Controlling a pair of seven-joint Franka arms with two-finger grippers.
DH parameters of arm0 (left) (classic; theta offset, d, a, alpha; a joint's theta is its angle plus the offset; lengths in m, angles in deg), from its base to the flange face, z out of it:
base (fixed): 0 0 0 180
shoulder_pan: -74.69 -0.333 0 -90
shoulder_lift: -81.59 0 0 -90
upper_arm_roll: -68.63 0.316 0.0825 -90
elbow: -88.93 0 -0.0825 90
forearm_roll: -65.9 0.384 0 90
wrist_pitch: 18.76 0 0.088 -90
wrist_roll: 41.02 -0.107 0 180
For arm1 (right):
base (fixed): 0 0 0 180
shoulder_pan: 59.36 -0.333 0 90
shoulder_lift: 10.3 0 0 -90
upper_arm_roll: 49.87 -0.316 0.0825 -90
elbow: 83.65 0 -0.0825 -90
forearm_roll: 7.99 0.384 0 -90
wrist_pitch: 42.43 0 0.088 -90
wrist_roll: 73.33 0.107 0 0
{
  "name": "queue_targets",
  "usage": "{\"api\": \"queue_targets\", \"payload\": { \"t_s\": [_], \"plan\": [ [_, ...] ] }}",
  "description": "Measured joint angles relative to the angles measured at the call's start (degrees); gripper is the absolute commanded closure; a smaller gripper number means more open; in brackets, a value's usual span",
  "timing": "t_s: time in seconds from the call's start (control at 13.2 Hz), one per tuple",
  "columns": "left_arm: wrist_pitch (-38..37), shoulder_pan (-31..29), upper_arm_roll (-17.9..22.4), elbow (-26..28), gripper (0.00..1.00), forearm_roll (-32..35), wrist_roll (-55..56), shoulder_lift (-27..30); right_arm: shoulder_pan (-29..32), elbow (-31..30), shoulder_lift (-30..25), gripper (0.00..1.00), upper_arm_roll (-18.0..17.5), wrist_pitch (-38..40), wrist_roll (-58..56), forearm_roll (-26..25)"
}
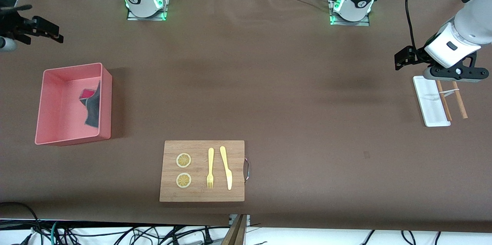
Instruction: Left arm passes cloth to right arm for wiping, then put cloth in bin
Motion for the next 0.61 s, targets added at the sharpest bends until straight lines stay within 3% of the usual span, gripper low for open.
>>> {"api": "queue_targets", "payload": {
  "t_s": [0.3,0.61],
  "plan": [
    [0.0,0.0,0.0,0.0,0.00,0.0,0.0,0.0,-0.4,0.6,0.1,0.00,-4.1,0.5,6.6,0.4],
    [0.0,0.0,0.0,0.0,0.00,0.0,0.0,0.0,-0.5,0.6,0.6,0.00,-4.3,-0.2,6.6,0.4]
  ]
}}
